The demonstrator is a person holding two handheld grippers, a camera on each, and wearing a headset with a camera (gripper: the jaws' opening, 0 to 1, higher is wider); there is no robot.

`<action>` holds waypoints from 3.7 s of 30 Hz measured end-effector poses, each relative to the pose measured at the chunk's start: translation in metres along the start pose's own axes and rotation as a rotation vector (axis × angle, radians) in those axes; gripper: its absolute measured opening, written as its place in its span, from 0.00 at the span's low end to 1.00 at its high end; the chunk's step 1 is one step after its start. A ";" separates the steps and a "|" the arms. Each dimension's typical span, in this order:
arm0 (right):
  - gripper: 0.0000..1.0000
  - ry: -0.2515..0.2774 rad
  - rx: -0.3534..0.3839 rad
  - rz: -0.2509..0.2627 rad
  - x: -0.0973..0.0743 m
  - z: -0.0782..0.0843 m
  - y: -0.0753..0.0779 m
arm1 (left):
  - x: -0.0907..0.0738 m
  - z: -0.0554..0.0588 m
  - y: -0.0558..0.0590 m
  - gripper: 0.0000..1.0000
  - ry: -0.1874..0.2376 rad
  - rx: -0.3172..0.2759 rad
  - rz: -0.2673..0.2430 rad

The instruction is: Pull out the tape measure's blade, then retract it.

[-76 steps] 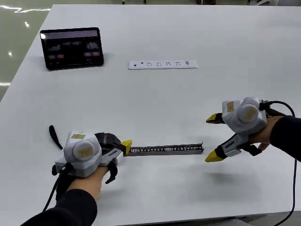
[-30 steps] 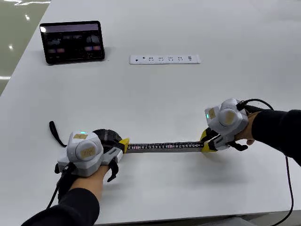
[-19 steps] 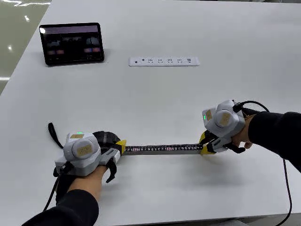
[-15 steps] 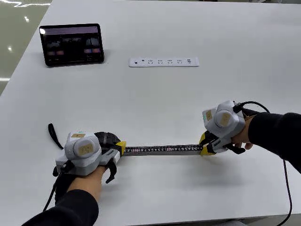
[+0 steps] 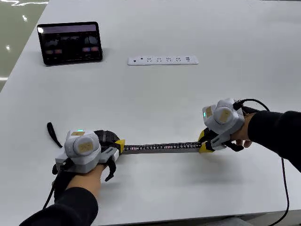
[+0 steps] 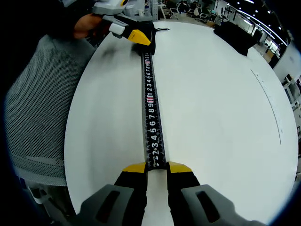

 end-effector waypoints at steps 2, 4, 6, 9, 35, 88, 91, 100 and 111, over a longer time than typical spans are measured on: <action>0.11 0.006 0.017 0.005 0.000 0.000 0.003 | 0.000 0.000 0.000 0.61 -0.001 -0.001 0.000; 0.11 0.018 0.032 0.009 0.001 -0.001 0.004 | 0.000 0.000 0.000 0.61 -0.004 -0.002 0.001; 0.11 0.021 0.031 0.013 0.001 -0.002 0.005 | 0.000 0.000 0.000 0.61 -0.004 -0.003 0.000; 0.11 0.022 0.029 0.017 0.003 -0.005 0.005 | 0.000 0.000 0.000 0.61 -0.006 -0.004 0.000; 0.11 0.036 0.006 0.014 0.009 -0.020 0.004 | 0.001 0.000 0.000 0.61 -0.014 -0.014 0.007; 0.12 0.079 0.022 0.003 0.022 -0.048 0.005 | 0.001 -0.001 -0.002 0.61 -0.020 -0.055 0.025; 0.12 0.080 0.026 0.003 0.023 -0.049 0.006 | 0.001 -0.001 -0.002 0.61 -0.023 -0.059 0.028; 0.12 0.082 0.035 0.003 0.024 -0.052 0.006 | 0.000 -0.001 -0.001 0.60 -0.025 -0.058 0.032; 0.12 0.089 0.056 -0.002 0.026 -0.058 0.006 | 0.000 -0.001 -0.001 0.60 -0.023 -0.043 0.037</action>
Point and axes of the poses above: the centre of the closed fingertips' face, and the gripper's own axes: x roughly forward along the fingers, y roughly to its right, z roughly out of its underside, the point moved 4 cm from there along -x, roughly backward along the fingers
